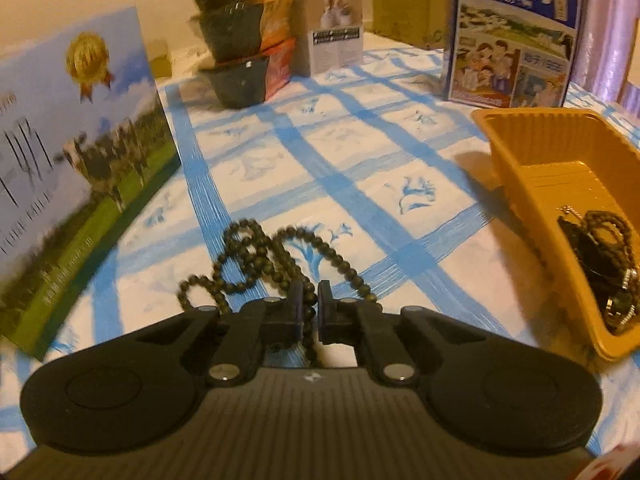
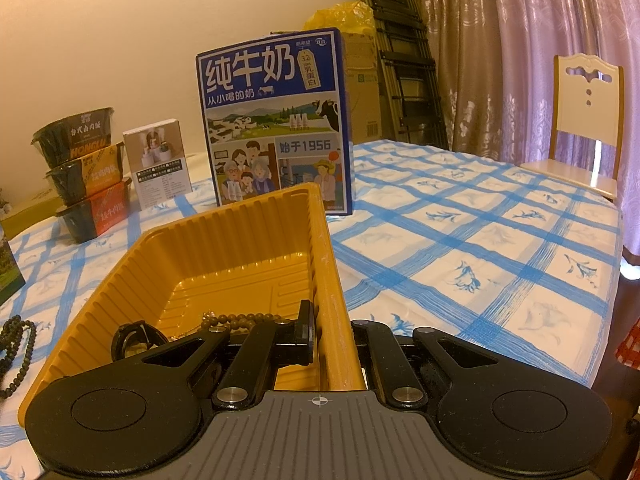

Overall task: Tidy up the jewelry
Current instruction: 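Grasp the last dark green bead strand on the cloth with the left tool, then lift the dark green strand into the orange tray and open the left tool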

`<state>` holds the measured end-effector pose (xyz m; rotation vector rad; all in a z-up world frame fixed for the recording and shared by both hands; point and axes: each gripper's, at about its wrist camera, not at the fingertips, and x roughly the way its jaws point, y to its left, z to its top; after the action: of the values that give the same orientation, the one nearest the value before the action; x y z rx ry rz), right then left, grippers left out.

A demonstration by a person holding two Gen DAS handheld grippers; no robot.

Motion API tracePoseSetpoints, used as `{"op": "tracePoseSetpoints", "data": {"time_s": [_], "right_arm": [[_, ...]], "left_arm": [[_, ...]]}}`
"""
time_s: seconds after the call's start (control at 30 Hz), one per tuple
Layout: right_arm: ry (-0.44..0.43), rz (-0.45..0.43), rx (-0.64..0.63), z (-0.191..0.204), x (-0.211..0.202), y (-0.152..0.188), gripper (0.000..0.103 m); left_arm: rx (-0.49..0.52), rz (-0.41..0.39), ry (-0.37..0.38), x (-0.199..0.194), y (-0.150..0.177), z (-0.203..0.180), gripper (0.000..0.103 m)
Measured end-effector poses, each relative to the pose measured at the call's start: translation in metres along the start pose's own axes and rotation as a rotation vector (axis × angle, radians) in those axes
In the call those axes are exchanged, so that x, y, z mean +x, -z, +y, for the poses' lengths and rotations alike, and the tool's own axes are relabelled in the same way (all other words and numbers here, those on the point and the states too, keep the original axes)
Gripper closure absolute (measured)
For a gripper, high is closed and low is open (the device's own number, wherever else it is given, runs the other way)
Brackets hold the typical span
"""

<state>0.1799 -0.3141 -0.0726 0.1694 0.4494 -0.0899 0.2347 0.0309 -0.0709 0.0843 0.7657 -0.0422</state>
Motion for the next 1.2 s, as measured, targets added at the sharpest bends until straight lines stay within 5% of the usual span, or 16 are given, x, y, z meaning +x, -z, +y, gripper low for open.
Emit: {"op": "tracePoseSetpoints", "data": {"time_s": [1.2], "right_arm": [[-0.002, 0.012, 0.015, -0.003, 0.0, 0.006, 0.096]], "left_arm": [[0.097, -0.535, 0.031, -0.266, -0.213, -0.016, 0.098]]}}
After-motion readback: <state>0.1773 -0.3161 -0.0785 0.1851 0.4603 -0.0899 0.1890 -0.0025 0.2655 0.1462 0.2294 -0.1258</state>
